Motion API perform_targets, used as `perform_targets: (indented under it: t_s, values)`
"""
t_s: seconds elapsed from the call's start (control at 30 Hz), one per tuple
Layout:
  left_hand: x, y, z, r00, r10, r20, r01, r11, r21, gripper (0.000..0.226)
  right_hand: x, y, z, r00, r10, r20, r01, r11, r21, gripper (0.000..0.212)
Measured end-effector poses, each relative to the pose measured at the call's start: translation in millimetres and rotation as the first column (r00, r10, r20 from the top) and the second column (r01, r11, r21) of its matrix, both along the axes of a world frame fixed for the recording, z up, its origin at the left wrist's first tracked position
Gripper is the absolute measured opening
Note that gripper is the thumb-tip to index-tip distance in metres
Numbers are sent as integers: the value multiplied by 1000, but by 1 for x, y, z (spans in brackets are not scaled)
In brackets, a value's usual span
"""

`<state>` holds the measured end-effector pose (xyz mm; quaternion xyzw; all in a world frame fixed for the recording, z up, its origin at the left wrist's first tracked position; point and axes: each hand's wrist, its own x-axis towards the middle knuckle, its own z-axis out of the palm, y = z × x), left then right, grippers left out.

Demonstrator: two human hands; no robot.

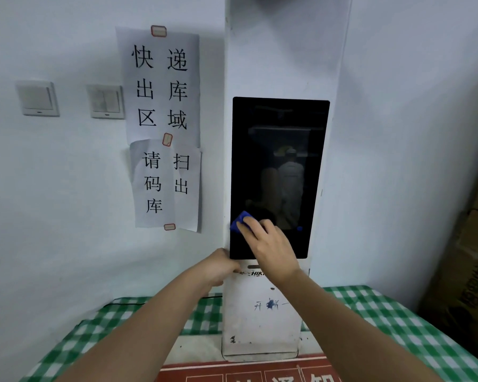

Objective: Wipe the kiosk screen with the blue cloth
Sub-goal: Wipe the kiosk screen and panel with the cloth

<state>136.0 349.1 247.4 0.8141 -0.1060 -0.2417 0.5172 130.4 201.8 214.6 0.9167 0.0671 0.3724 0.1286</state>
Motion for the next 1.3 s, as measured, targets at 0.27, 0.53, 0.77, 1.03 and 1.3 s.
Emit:
perform_targets:
  t_s: [0.27, 0.53, 0.77, 1.03, 1.3]
  values:
    - [-8, -2, 1, 999, -42, 20, 42, 999, -13, 31, -5, -6, -18, 991, 65, -118, -90, 971, -221, 65]
    - [-4, -7, -3, 998, -21, 55, 21, 1000, -10, 49, -6, -11, -12, 999, 30, -26, -30, 1000, -7, 76]
    - [-3, -11, -7, 999, -4, 32, 4, 1000, 8, 50, -12, -24, -12, 993, 44, -110, -68, 970, -231, 69]
    - [-3, -15, -9, 999, -4, 45, 3, 1000, 13, 45, -16, -31, -21, 997, 12, -75, -19, 996, -84, 78]
    - [-2, -19, -8, 998, -34, 54, 35, 999, -9, 44, -16, -42, 4, 999, -13, -43, 5, 985, -171, 72]
